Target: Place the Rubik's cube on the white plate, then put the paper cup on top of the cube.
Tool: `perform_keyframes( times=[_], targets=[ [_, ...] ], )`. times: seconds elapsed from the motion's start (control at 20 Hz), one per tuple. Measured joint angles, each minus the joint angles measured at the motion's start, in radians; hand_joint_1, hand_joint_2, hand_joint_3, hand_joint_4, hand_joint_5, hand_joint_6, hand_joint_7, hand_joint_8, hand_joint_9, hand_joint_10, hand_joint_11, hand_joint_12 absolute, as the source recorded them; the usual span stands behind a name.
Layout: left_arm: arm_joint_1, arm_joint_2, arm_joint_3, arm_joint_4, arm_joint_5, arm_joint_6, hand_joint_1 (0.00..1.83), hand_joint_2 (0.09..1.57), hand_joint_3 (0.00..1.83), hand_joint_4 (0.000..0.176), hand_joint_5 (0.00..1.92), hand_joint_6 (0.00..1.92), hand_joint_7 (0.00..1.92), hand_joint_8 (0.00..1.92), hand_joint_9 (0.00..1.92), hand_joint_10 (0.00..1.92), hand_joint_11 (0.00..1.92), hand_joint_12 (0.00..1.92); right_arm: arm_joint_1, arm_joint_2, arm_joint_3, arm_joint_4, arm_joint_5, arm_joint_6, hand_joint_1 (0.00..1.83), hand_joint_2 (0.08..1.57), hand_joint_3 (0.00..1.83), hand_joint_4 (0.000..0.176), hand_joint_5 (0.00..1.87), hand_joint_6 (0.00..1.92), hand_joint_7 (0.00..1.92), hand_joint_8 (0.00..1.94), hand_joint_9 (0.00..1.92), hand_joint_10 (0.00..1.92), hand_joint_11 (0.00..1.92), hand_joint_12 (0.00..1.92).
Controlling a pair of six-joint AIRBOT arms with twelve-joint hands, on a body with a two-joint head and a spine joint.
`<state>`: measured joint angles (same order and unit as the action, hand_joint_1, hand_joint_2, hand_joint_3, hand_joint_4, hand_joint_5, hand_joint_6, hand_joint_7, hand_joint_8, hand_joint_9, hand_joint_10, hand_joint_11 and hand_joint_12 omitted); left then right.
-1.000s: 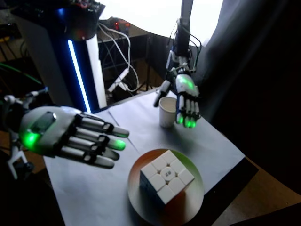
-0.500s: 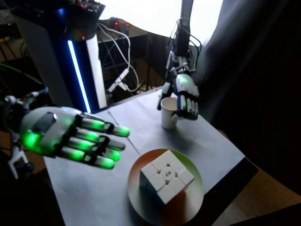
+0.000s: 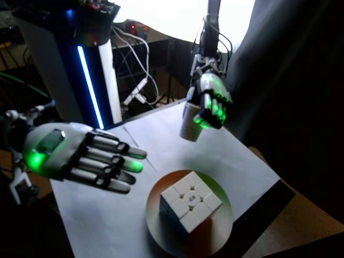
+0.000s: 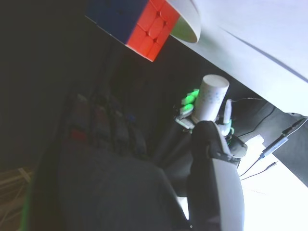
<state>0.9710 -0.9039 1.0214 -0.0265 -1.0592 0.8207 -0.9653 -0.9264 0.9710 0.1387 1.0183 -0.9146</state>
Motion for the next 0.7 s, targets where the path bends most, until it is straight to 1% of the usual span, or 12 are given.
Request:
perform_keyframes(
  times=[0.1,0.15,0.2,0.25,0.3,0.35,0.4,0.45,0.55,0.6,0.65,0.7],
  targets=[
    [-0.016,0.005,0.000,0.023,0.007,-0.001,1.41,1.39,0.00,0.097,0.05,1.91,0.35,1.86,0.44,1.92,0.37,1.92,-0.002,-0.001,0.000,0.003,0.000,0.000,0.45,1.20,0.00,0.026,0.02,0.00,0.08,0.00,0.00,0.45,0.00,0.90],
    [-0.029,0.005,0.000,0.027,0.012,-0.001,1.42,1.39,0.00,0.056,0.08,1.85,0.35,1.84,0.46,1.92,0.48,1.92,-0.005,-0.001,0.000,0.006,-0.001,0.000,0.43,1.20,0.00,0.026,0.02,0.00,0.09,0.00,0.00,0.46,0.00,0.96],
    [-0.054,0.007,0.003,0.043,0.023,-0.002,1.42,1.39,0.00,0.053,0.04,1.81,0.34,1.82,0.50,1.92,0.69,1.92,-0.005,-0.001,0.000,0.006,0.000,0.000,0.44,1.20,0.00,0.019,0.03,0.00,0.10,0.00,0.00,0.50,0.00,0.96],
    [-0.071,0.010,0.010,0.060,0.031,-0.002,1.42,1.39,0.00,0.074,0.01,1.87,0.34,1.83,0.49,1.92,0.62,1.92,-0.005,-0.001,0.000,0.005,-0.001,0.000,0.46,1.21,0.00,0.025,0.02,0.00,0.09,0.00,0.00,0.47,0.00,0.88],
    [-0.101,0.010,0.020,0.071,0.043,-0.002,1.36,1.26,0.00,0.128,0.00,1.92,0.00,1.92,0.10,1.92,0.29,1.92,-0.005,-0.001,0.000,0.003,0.000,0.000,0.47,1.20,0.00,0.022,0.02,0.00,0.08,0.00,0.00,0.45,0.00,0.82],
    [-0.139,0.010,0.035,0.089,0.070,-0.006,1.42,1.26,0.00,0.103,0.00,1.92,0.00,1.92,0.06,1.92,0.24,1.92,-0.005,-0.001,0.000,0.006,0.000,0.000,0.45,1.20,0.00,0.004,0.02,0.00,0.07,0.00,0.00,0.45,0.00,0.91],
    [-0.166,0.010,0.044,0.102,0.090,-0.011,1.38,1.26,0.00,0.111,0.00,1.92,0.00,1.92,0.08,1.92,0.24,1.92,-0.005,-0.001,0.000,0.006,0.000,0.000,0.44,1.21,0.00,0.000,0.02,0.00,0.08,0.00,0.00,0.47,0.00,1.00],
    [-0.206,0.009,0.060,0.128,0.119,-0.016,1.32,1.26,0.00,0.120,0.00,1.92,0.00,1.92,0.10,1.92,0.24,1.92,-0.006,-0.001,0.000,0.006,0.000,0.000,0.44,1.21,0.00,0.007,0.01,0.00,0.09,0.00,0.00,0.49,0.00,0.99],
    [-0.277,-0.011,0.104,0.164,0.164,-0.049,1.21,1.28,0.00,0.172,0.00,1.91,0.00,1.92,0.10,1.92,0.25,1.92,-0.005,-0.001,0.000,0.006,0.000,0.000,0.51,1.20,0.00,0.039,0.02,0.00,0.09,0.00,0.00,0.44,0.00,0.67],
    [-0.311,-0.024,0.129,0.179,0.190,-0.075,1.22,1.27,0.00,0.176,0.00,1.92,0.04,1.92,0.17,1.92,0.34,1.92,-0.006,-0.003,0.002,0.005,0.002,0.000,0.52,1.21,0.00,0.036,0.03,0.00,0.10,0.00,0.00,0.44,0.00,0.65],
    [-0.347,-0.034,0.148,0.196,0.225,-0.085,1.26,1.26,0.00,0.158,0.08,1.92,0.19,1.92,0.35,1.92,0.55,1.92,-0.006,-0.004,0.002,0.006,0.001,0.000,0.47,1.22,0.00,0.029,0.01,0.00,0.09,0.00,0.00,0.42,0.00,0.72],
    [-0.381,-0.042,0.161,0.220,0.255,-0.087,1.23,1.35,0.00,0.148,0.10,1.92,0.43,1.83,0.40,1.92,0.60,1.92,-0.011,-0.004,0.002,0.007,0.003,0.000,0.44,1.21,0.00,0.017,0.00,0.00,0.08,0.00,0.00,0.41,0.00,0.73]
  ],
)
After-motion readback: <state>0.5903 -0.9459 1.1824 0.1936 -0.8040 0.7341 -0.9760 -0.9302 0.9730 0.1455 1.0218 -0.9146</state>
